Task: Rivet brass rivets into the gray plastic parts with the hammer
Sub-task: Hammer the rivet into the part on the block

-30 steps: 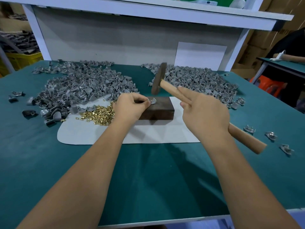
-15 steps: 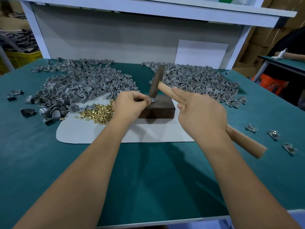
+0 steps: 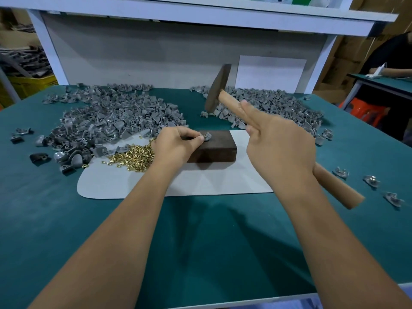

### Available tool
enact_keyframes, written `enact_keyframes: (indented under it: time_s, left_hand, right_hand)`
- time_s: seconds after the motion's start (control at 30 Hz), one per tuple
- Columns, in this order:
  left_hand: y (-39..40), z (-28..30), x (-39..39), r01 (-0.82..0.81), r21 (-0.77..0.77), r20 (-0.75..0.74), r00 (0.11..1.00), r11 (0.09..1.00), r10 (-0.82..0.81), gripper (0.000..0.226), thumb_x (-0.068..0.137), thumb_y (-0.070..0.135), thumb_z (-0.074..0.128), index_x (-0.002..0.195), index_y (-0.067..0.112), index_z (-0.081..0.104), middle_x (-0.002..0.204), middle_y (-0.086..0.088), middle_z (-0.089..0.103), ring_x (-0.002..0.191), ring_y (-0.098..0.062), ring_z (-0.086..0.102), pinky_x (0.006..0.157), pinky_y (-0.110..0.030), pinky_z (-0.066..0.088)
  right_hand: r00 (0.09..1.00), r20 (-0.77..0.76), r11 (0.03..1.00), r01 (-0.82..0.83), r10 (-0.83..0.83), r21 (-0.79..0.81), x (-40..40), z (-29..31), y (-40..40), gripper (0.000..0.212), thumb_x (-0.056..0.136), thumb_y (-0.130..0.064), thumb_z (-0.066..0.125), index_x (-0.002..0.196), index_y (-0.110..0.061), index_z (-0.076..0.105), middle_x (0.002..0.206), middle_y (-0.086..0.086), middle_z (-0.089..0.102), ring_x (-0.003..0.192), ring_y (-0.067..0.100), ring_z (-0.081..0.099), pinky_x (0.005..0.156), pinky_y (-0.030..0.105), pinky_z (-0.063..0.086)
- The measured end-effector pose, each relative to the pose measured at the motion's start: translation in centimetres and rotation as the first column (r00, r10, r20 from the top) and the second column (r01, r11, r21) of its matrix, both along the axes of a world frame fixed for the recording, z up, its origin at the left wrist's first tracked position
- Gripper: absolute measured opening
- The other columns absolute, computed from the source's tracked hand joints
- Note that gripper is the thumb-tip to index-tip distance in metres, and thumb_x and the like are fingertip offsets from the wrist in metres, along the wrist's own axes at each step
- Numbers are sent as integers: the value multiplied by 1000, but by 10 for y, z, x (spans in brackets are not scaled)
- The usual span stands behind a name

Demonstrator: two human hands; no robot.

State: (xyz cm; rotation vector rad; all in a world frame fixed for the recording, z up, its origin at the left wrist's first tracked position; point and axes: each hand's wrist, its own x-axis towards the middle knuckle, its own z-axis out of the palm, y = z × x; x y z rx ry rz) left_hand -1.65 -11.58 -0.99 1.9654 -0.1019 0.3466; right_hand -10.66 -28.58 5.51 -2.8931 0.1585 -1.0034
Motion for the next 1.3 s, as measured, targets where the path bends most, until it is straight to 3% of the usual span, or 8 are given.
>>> enact_keyframes:
  time_s: [0.1, 0.3, 0.4, 0.6, 0.8, 0.93, 1.03, 1.3]
  left_hand:
    - [1, 1, 1, 4, 4, -5, 1000, 1000, -4, 21, 79, 33, 80, 62, 40, 70, 83, 19, 73, 97, -11, 67, 100, -44, 47]
    - [0, 0, 1, -13, 13, 5, 1000, 1000, 13, 24, 79, 32, 81, 61, 42, 68, 79, 23, 70, 99, -11, 66, 105, -45, 43]
    - [1, 0, 1, 1, 14, -4, 1000, 1000, -1, 20, 79, 33, 80, 64, 40, 70, 84, 18, 73, 99, -11, 67, 102, -44, 46]
    - [1, -2, 3, 20, -44, 7, 1000, 999, -20, 4, 81, 26, 80, 85, 24, 79, 80, 19, 71, 72, 18, 60, 66, 0, 40]
    - [-1, -2, 3, 27, -68, 6, 1000, 997, -26, 3, 83, 21, 78, 84, 23, 78, 82, 11, 74, 78, 2, 65, 75, -12, 49]
    - [0, -4, 5, 38, -80, 19, 999, 996, -37, 3, 82, 20, 79, 83, 22, 79, 81, 13, 73, 69, 12, 61, 71, -5, 44]
    - [0, -4, 5, 23, -58, 16, 1000, 998, -22, 16, 81, 24, 80, 71, 34, 74, 76, 20, 72, 81, 1, 66, 83, -20, 49]
    - [0, -4, 4, 41, -61, 13, 999, 997, -40, 11, 82, 22, 80, 76, 32, 76, 73, 21, 69, 70, 9, 62, 69, -7, 45]
  right_hand:
    - [988, -139, 997, -67, 63, -24, -2, -9, 2, 49, 95, -30, 48, 138, -51, 36, 87, 2, 64, 74, 27, 59, 56, 28, 31]
    - [1000, -6, 1000, -1, 1, 6, -1, 0, 3, 49, 95, -30, 49, 137, -50, 37, 67, -4, 41, 50, 16, 35, 45, 24, 18]
    - [991, -128, 998, -43, 37, -39, -4, -8, 5, 50, 96, -31, 47, 139, -52, 33, 80, 0, 57, 65, 23, 49, 55, 29, 28]
    - [1000, 0, 1000, 10, -10, -30, 1, 4, -3, 49, 95, -29, 50, 135, -54, 38, 65, -8, 35, 50, 15, 30, 44, 23, 16]
    - [988, -144, 994, -72, 59, -86, -3, 0, -3, 48, 95, -30, 48, 136, -53, 38, 83, -2, 63, 64, 19, 36, 48, 29, 20]
    - [999, -43, 999, -22, 21, -27, 0, 4, -3, 48, 96, -32, 48, 137, -53, 37, 74, -5, 42, 61, 20, 37, 48, 28, 23]
    - [988, -134, 994, -91, 82, -61, -2, -1, 0, 48, 95, -30, 48, 137, -51, 38, 82, -2, 60, 71, 25, 53, 56, 30, 28]
    - [992, -72, 994, -102, 100, -30, -1, 2, 0, 51, 95, -27, 48, 135, -54, 31, 73, 1, 53, 63, 24, 45, 48, 28, 24]
